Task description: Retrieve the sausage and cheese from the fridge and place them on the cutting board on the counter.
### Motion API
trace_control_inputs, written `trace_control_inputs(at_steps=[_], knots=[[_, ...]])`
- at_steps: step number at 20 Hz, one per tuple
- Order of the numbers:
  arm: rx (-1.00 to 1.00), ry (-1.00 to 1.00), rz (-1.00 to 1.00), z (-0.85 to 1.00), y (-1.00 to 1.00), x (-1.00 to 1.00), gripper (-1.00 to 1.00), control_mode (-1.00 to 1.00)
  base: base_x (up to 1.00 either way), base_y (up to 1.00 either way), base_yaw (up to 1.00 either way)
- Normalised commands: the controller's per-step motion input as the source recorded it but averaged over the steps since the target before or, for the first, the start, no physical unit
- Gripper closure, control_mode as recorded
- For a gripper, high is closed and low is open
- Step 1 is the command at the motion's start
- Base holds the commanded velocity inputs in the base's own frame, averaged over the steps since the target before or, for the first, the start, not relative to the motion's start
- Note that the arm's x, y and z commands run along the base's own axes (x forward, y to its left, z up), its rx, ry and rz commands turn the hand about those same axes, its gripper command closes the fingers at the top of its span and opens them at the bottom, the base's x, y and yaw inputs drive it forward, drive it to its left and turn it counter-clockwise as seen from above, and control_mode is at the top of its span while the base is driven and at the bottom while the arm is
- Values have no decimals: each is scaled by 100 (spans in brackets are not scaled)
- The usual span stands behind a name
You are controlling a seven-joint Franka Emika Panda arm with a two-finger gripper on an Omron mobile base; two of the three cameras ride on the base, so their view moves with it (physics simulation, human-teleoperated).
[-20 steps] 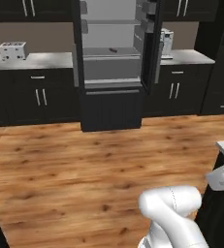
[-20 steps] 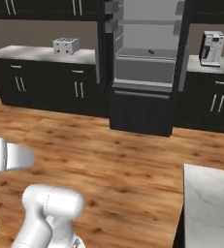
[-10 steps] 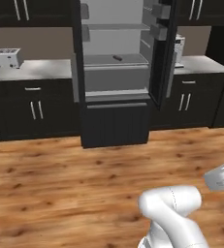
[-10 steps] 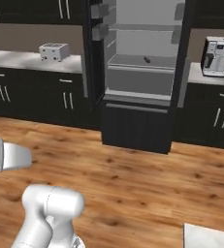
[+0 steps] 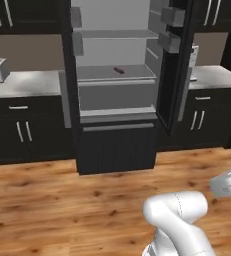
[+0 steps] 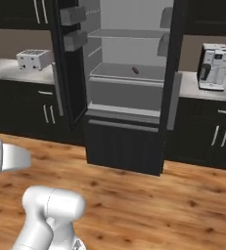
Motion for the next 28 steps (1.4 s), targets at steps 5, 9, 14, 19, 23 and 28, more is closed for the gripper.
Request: trace_control_inputs(at_steps=[5,9,14,19,23,28], knots=[[0,0,0,0,0,0,-100,100,100,-54,0],[0,0,0,0,0,0,-100,100,100,-26,0],[0,0,0,0,0,0,-100,100,100,-1,0],[0,0,0,0,0,0,-100,100,100,-16,0],[0,0,0,0,0,0,-100,100,100,-1,0],[0,0,0,0,0,0,-100,100,100,-3,0]])
